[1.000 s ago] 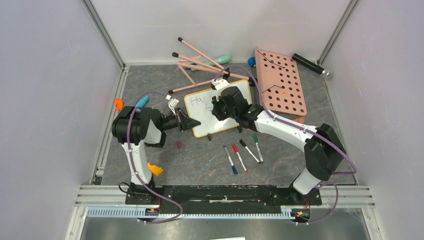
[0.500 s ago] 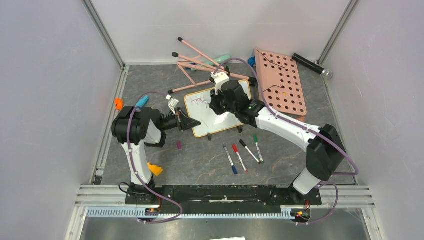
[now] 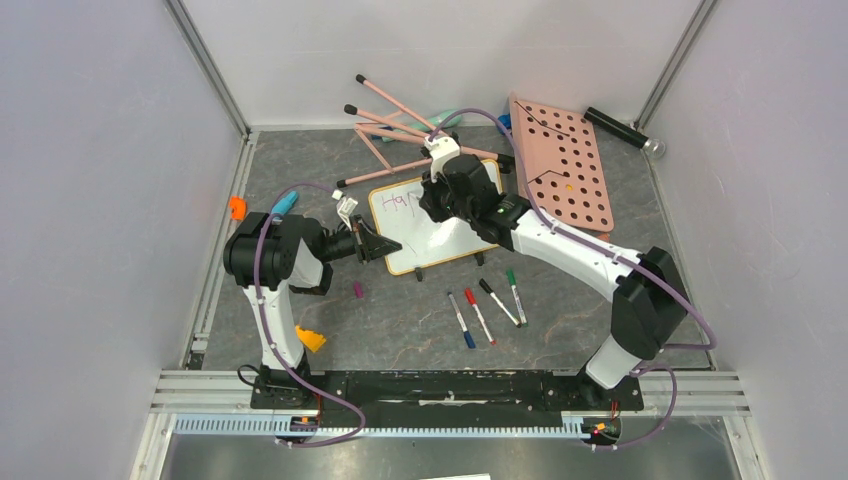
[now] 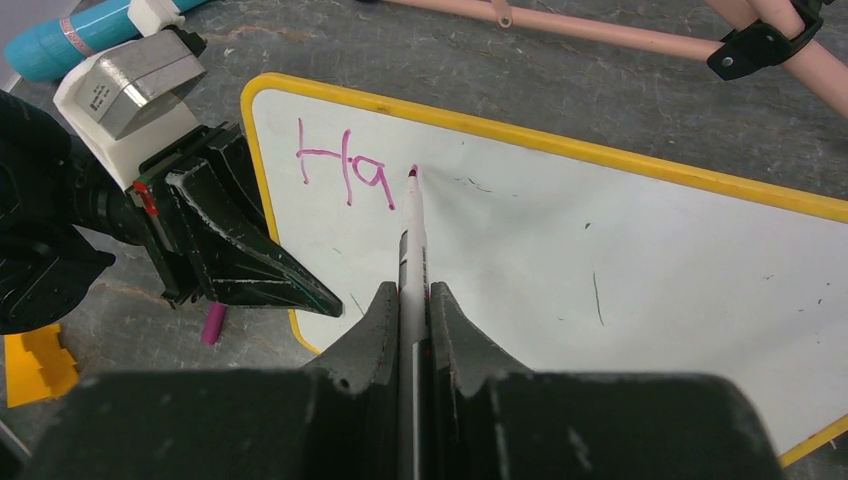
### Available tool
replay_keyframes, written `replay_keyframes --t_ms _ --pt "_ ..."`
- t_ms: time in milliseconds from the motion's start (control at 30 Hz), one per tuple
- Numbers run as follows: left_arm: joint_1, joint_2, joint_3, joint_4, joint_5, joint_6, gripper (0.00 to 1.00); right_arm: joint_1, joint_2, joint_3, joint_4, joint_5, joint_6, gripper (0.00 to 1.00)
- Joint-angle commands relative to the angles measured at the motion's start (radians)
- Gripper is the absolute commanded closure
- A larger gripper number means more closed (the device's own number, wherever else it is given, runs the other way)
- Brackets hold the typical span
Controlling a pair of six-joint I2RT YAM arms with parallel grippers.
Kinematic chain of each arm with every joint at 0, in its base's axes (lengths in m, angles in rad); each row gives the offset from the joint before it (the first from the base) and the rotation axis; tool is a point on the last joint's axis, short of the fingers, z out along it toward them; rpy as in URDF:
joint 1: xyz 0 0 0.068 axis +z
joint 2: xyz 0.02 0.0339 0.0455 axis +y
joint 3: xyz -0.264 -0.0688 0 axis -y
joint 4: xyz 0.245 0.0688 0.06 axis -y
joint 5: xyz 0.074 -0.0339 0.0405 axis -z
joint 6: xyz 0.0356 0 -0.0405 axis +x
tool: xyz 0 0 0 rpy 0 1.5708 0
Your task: Write a sentence on the whiteboard
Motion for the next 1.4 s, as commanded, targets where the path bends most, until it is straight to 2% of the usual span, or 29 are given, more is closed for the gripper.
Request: replay_keyframes --t_ms 0,500,767,1367 --pt "-0.004 0.028 -0.014 0.043 -0.036 0.176 0.92 -0.004 0.019 0.051 0.012 0.021 -0.017 1.0" --pt "-0.004 0.028 -0.016 0.043 -0.035 0.177 0.92 -0.005 0.055 0.069 0.002 0.047 -0.005 1.0" --pt "-0.004 0.026 -0.015 0.043 -0.035 0.177 0.92 -0.011 0.029 0.048 -0.014 0.1 -0.007 1.0" --pt "-0.004 0.026 -0.016 0.043 -0.035 0.181 0.92 -0.023 -0.006 -0.022 -0.016 0.091 -0.002 1.0"
